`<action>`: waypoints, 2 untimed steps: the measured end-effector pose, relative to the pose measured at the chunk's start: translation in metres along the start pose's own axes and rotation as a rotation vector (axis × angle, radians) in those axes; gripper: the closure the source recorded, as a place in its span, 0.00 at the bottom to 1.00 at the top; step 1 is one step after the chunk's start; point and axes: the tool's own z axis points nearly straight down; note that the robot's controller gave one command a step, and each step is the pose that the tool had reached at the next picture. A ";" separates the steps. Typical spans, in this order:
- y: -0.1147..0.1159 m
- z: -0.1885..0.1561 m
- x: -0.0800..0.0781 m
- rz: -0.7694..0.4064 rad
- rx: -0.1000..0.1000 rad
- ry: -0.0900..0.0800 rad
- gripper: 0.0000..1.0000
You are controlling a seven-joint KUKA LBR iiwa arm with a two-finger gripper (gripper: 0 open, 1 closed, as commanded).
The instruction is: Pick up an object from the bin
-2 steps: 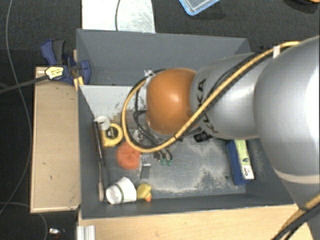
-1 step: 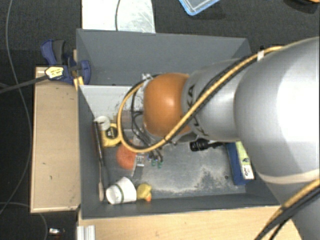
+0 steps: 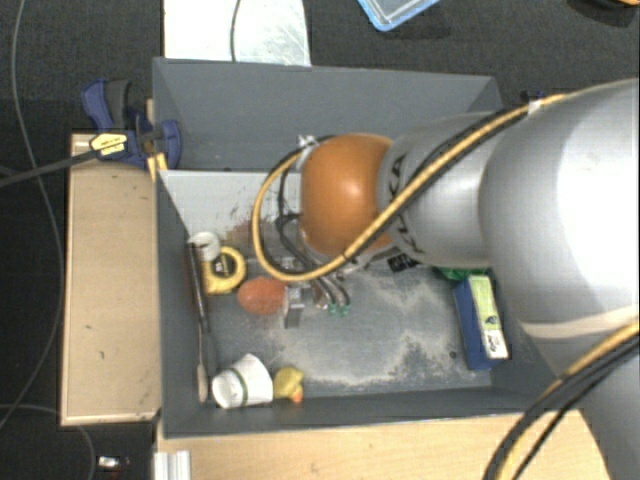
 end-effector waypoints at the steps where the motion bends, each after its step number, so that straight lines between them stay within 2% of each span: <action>1: 0.000 0.000 0.000 0.002 0.000 0.000 1.00; 2: -0.002 -0.068 -0.008 -0.010 0.001 0.003 1.00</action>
Offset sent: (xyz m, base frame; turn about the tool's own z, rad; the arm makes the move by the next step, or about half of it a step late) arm 0.0146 -0.0024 0.1162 -0.0192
